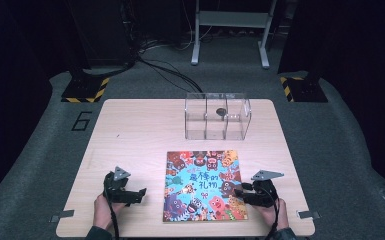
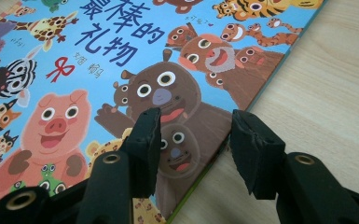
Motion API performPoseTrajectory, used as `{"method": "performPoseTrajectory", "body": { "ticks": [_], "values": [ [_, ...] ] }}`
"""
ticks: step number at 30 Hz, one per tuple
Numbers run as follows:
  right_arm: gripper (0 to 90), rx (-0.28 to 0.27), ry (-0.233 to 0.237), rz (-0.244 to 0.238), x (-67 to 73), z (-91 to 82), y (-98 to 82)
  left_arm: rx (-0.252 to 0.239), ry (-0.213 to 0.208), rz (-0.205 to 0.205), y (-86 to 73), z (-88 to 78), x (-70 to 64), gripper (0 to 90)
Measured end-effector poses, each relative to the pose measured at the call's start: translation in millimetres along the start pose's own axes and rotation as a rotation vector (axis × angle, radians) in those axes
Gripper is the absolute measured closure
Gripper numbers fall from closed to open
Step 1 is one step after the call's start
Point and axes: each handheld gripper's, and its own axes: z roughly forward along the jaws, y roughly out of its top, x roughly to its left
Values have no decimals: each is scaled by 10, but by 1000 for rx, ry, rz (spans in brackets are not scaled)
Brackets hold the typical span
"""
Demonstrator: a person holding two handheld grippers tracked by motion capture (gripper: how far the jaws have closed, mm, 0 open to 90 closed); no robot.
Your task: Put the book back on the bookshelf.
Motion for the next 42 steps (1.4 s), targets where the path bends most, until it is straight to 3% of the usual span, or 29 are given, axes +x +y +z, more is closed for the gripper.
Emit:
{"method": "performPoseTrajectory", "body": {
  "ticks": [5, 12, 17, 19, 24, 30, 32, 33, 36, 42],
  "values": [
    [575, 30, 16, -29, -9, 3, 55, -5, -26, 4, 70, 99, -109, 1],
    [535, 29, -13, 50, -129, 44, 224, -12, -31, 22, 118, 204, -202, 0],
    [523, 76, -29, 77, -199, 139, 351, -9, -26, 54, 147, 247, -264, 0],
    [523, 79, -15, 80, -228, 181, 405, -1, -23, 82, 163, 261, -285, 0],
    [524, 116, -21, 107, -279, 272, 518, -35, -23, 102, 168, 309, -353, 0],
    [503, 140, -24, 98, -334, 316, 552, -43, -25, 97, 166, 315, -356, 0],
    [495, 148, -19, 107, -342, 324, 564, -43, -27, 99, 167, 316, -353, 0],
    [492, 163, -9, 147, -346, 319, 575, -43, -29, 101, 167, 316, -352, 0],
    [489, 165, -9, 153, -358, 331, 591, -45, -30, 102, 168, 319, -350, 0],
    [481, 199, -26, 123, -350, 353, 645, -46, -31, 104, 168, 320, -348, 0]
  ]
}}
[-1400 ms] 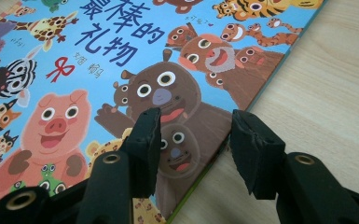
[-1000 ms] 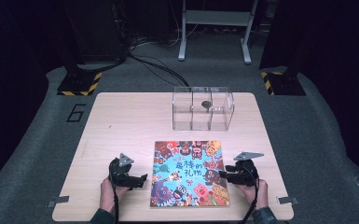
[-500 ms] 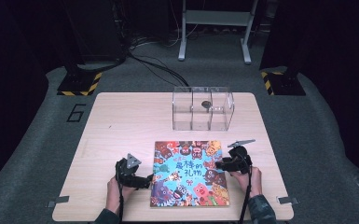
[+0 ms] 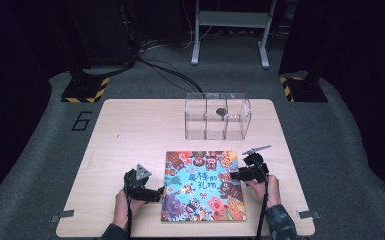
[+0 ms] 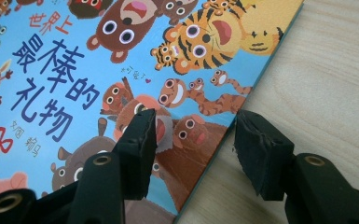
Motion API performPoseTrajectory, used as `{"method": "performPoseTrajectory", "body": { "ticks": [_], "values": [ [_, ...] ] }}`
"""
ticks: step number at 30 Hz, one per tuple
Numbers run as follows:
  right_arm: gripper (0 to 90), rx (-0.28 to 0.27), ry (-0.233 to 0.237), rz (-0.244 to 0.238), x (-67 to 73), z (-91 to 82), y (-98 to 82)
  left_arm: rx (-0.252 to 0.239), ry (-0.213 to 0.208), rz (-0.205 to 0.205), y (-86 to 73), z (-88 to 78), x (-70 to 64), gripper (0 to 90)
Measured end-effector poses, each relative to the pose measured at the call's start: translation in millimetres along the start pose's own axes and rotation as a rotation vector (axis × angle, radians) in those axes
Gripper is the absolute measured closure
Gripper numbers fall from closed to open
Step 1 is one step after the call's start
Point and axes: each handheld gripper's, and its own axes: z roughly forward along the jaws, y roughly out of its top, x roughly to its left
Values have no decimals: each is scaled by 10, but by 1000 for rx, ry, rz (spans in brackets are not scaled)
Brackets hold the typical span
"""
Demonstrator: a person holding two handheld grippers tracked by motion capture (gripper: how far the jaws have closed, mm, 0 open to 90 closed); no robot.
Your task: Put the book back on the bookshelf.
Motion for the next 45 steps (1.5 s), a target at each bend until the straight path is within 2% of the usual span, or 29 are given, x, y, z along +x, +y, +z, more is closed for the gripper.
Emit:
{"method": "performPoseTrajectory", "body": {
  "ticks": [4, 6, 7, 11, 14, 15, 17, 19, 22, 24, 29, 33, 38, 40, 45],
  "values": [
    [490, 14, 4, 18, -7, -1, 23, 0, -1, 1, 0, 0, 1, 0],
    [507, 27, -11, 29, 6, 0, 35, 0, -1, 1, 0, 0, 1, 0],
    [510, 56, -11, 55, 19, -6, 55, 0, -1, 1, 0, 0, 1, 0],
    [510, 78, -23, 60, 24, 3, 92, 0, -1, 1, 0, 0, 1, 0],
    [508, 68, -24, 64, 29, 12, 91, 0, 0, 1, 0, 0, 0, 0],
    [509, 68, -6, 68, 5, -1, 82, 0, 0, 0, 0, 0, 0, 0],
    [508, 65, 3, 85, 3, -6, 76, 1, -1, 3, 0, -1, 1, 0],
    [507, 61, 10, 81, -12, -7, 72, 0, 0, 2, 0, 0, 1, 0],
    [506, 47, 40, 107, -39, -15, 61, 1, 0, 4, 0, -1, 1, 0],
    [504, 55, 39, 111, -40, -22, 62, 2, 0, 4, 0, -2, 2, 0],
    [500, 44, 72, 133, -69, -39, 51, 1, 0, 4, 0, -2, 1, 0],
    [500, 30, 97, 141, -96, -63, 47, 1, 0, 4, 0, -2, 1, 0],
    [499, 23, 101, 142, -89, -91, 53, 1, 0, 4, 0, -2, 1, 0],
    [499, 6, 123, 153, -106, -114, 47, 1, -1, 5, 0, -2, 1, 0],
    [501, -7, 141, 153, -130, -132, 42, 1, -1, 4, 0, -2, 0, 1]
  ]
}}
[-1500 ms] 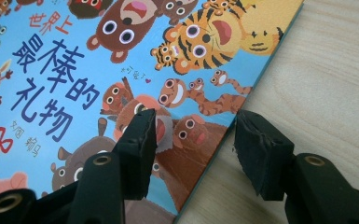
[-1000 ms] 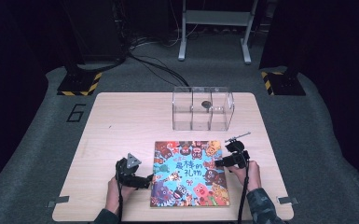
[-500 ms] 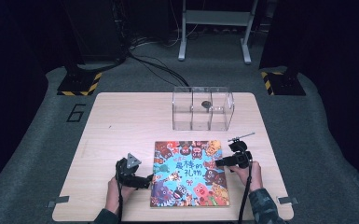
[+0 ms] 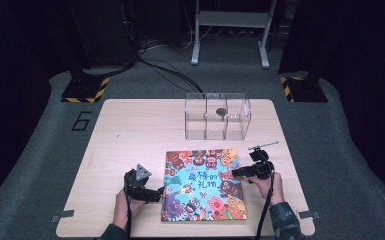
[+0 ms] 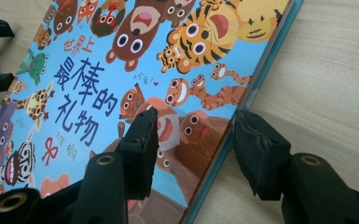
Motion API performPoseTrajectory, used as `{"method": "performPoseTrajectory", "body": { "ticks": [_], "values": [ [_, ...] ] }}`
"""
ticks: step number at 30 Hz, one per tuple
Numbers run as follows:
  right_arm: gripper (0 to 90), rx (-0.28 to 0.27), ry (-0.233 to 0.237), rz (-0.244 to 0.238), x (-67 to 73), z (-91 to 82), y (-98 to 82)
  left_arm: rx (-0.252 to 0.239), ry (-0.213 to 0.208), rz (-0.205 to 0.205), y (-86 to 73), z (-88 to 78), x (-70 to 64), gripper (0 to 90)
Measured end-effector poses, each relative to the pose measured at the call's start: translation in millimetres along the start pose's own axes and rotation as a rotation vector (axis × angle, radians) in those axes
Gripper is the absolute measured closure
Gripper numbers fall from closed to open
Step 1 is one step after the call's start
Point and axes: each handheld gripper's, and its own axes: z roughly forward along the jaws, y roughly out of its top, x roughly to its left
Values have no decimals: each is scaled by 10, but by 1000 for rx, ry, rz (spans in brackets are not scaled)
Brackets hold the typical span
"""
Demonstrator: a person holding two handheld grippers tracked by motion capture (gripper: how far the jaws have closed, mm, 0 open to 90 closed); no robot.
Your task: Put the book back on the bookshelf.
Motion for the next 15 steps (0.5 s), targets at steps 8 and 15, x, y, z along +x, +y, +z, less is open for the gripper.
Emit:
{"method": "performPoseTrajectory", "body": {
  "ticks": [8, 15],
  "values": [
    [514, 44, -12, -4, 13, 101, -25, 0, -1, 1, 0, 0, 1, 2],
    [513, 54, -65, -33, 95, 95, -4, -2, 0, -1, -1, 0, -2, 3]
  ]
}}
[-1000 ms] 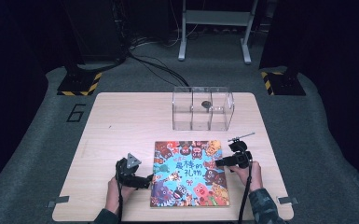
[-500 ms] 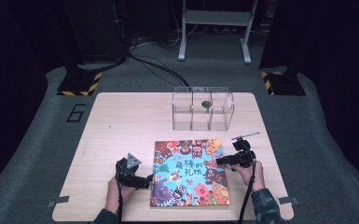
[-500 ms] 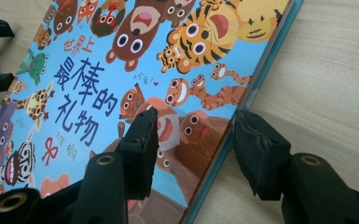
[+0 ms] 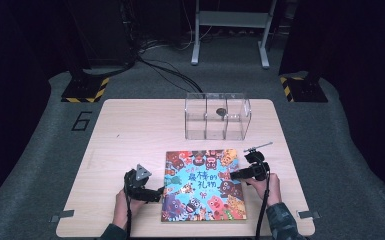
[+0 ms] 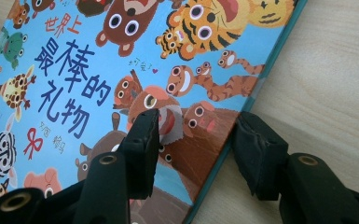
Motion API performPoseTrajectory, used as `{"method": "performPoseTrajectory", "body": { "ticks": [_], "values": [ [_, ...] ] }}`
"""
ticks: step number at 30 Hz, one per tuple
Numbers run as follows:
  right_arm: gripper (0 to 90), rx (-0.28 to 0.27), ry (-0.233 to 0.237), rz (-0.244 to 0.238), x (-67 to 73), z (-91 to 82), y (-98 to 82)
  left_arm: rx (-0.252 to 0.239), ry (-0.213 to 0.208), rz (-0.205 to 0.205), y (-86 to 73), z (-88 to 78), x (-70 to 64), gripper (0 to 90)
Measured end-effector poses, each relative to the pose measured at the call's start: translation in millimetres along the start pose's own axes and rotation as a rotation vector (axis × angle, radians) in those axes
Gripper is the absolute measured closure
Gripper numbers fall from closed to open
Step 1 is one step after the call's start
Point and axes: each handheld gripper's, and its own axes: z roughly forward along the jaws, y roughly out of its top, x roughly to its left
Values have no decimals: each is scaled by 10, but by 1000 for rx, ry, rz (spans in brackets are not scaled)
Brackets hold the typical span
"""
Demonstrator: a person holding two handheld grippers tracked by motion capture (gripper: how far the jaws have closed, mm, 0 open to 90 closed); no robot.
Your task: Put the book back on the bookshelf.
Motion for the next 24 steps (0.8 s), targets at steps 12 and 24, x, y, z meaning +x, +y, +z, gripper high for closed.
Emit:
{"method": "performPoseTrajectory", "body": {
  "ticks": [12, 24],
  "values": [
    [518, -33, -30, -63, 155, -222, 83, 3, 0, 2, -1, -3, 1, 3],
    [485, -47, 17, -62, 208, -300, 263, -6, -12, 5, -7, -2, 6, 7]
  ]
}}
